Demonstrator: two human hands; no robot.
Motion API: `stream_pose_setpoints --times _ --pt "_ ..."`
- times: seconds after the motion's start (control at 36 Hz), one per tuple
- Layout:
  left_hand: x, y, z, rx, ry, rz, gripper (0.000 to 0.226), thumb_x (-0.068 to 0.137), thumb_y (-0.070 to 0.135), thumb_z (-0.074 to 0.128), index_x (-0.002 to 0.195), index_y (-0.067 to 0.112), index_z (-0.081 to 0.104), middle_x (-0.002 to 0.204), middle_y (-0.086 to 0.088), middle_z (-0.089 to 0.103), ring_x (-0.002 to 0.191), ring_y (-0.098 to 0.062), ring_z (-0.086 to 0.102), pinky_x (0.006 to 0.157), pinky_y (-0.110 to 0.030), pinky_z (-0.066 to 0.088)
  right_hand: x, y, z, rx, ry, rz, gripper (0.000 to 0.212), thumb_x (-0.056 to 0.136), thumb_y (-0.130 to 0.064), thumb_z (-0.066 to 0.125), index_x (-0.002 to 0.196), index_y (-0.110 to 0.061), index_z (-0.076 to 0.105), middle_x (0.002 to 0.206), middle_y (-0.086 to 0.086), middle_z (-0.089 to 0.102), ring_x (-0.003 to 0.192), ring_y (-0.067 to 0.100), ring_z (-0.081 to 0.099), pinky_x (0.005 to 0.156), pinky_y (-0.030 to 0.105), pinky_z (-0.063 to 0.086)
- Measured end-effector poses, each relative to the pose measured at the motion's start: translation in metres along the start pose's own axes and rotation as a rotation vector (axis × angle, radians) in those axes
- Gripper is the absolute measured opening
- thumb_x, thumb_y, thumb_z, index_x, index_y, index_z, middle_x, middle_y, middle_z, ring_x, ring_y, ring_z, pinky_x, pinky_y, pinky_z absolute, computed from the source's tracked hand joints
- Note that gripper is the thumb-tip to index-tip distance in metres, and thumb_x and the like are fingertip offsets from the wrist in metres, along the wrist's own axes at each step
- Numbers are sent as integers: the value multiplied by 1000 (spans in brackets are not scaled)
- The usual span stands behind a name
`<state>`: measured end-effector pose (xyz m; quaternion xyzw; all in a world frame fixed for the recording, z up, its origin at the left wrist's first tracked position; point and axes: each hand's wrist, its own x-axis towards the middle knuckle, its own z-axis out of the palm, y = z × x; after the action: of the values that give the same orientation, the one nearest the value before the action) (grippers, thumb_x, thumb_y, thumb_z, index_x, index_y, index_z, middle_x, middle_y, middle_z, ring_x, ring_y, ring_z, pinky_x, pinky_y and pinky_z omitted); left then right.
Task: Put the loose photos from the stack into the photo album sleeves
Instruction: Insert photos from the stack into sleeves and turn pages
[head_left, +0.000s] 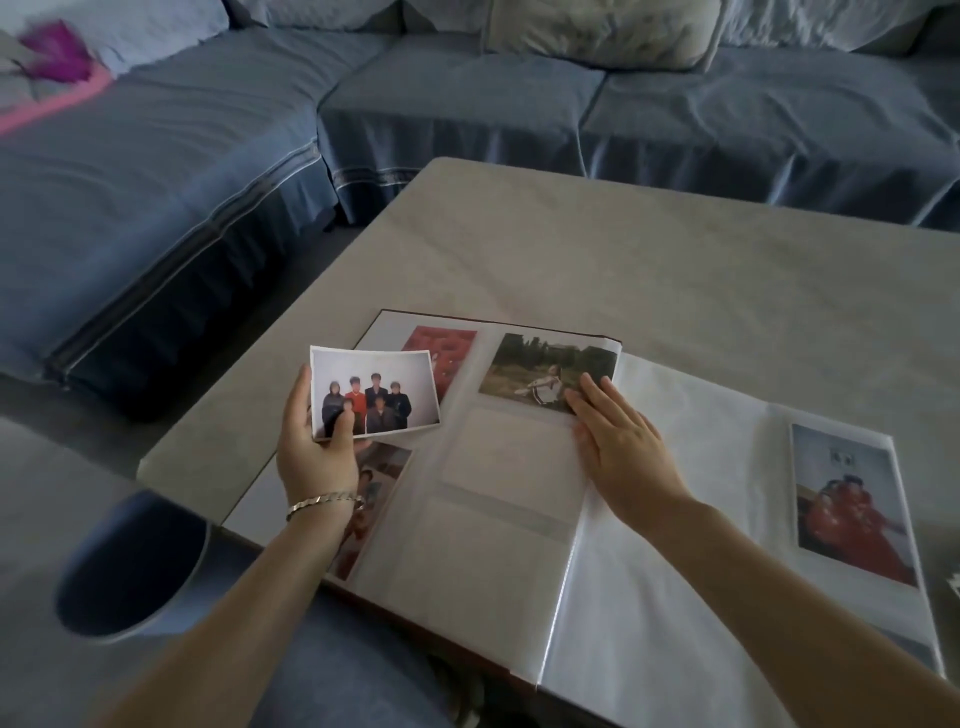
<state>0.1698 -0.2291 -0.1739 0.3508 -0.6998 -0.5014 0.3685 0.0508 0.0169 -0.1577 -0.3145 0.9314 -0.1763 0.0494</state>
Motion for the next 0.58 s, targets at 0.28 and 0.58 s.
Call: stream_pose_setpoints --times 0.28,0.58 --pt "-2 2 -10 142 -299 83 54 82 -5 64 132 8 51 115 3 57 105 -14 54 62 -1 45 1 2 0 3 -4 -6 44 102 -28 28 146 -26 26 156 -7 13 144 10 4 111 19 5" --pt "17 2 -19 -40 -457 -377 29 83 -3 63 84 25 73 88 -2 71 71 -16 70 54 -22 55 2 3 -1 53 7 -14 42 101 -26 33 143 -23 34 154 -5 21 144 11 10 113 23 10"
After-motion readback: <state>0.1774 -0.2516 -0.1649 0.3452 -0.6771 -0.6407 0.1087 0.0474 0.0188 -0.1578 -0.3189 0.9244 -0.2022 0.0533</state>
